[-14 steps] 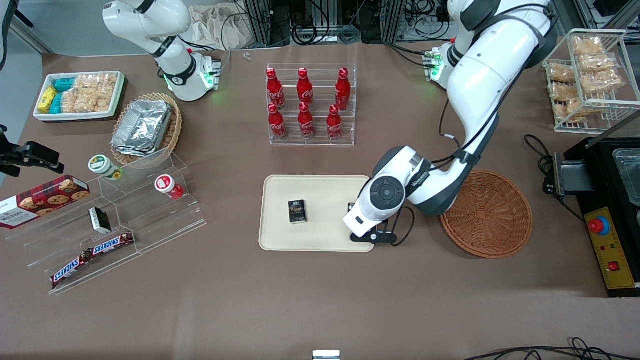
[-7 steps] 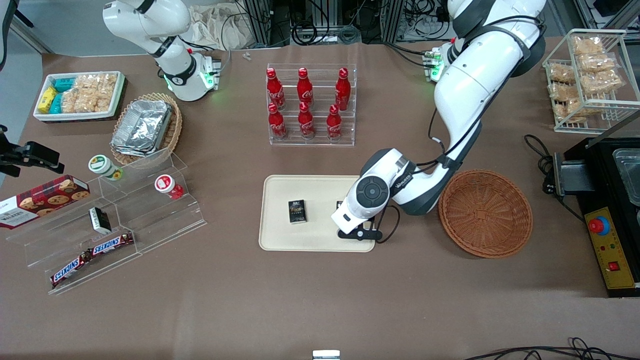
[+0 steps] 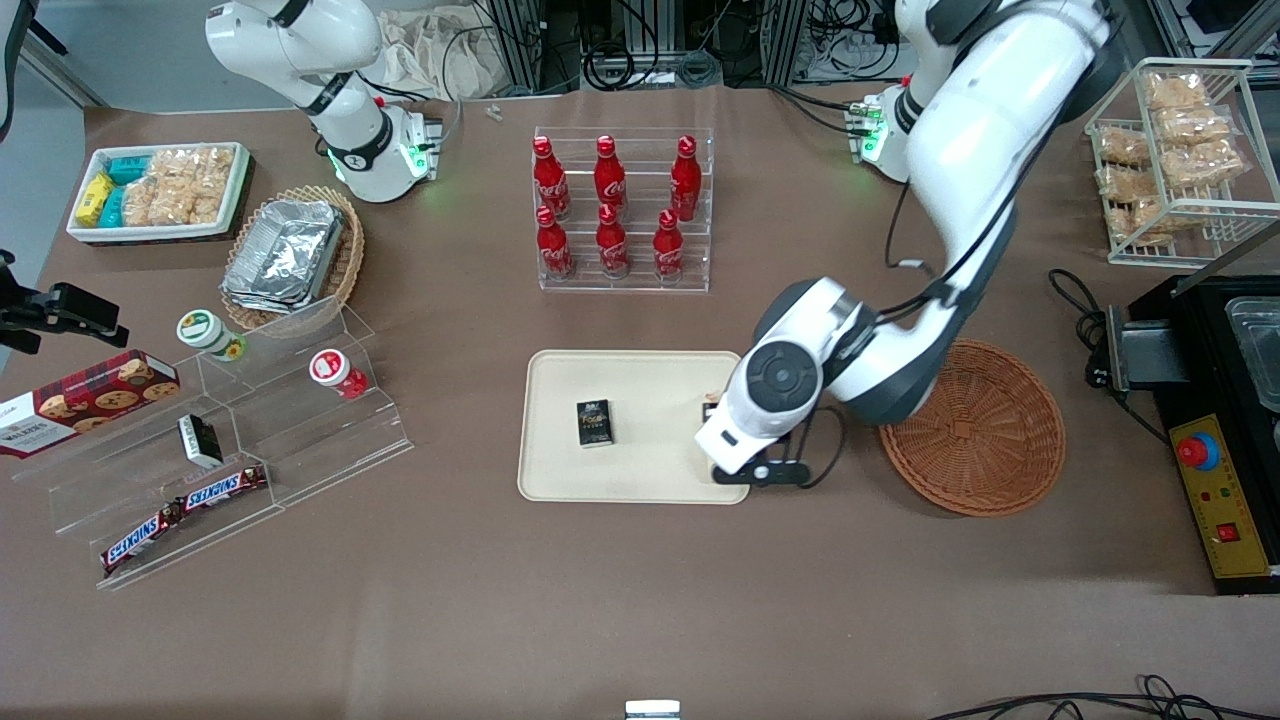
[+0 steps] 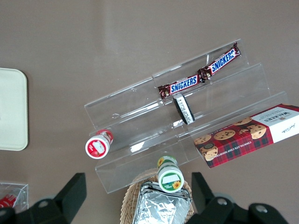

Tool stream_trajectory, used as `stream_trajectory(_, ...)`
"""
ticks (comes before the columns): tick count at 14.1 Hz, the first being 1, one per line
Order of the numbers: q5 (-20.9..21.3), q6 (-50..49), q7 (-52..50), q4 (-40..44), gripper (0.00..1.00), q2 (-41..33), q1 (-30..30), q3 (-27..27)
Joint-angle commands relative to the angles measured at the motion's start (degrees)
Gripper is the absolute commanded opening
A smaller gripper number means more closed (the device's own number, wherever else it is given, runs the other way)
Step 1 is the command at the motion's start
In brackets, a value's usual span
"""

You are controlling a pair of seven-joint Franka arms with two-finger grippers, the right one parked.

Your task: Place sandwich from basket to tray

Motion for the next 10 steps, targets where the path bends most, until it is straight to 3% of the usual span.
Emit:
stream_trajectory(1, -0.1, -2.0, 6.5, -10.0, 1.0, -12.3, 6.0, 0.0)
stream_trajectory(5, -0.7, -2.2, 16.2, -17.6, 1.0, -23.8, 15.2, -0.2)
stream_trajectory(8, -6.1, -4.0, 29.4, -16.4, 1.0, -25.8, 23.5, -0.1)
stream_trajectory(10, -7.3, -5.7, 34.6, -13.4, 1.0, -25.7, 26.2, -0.1)
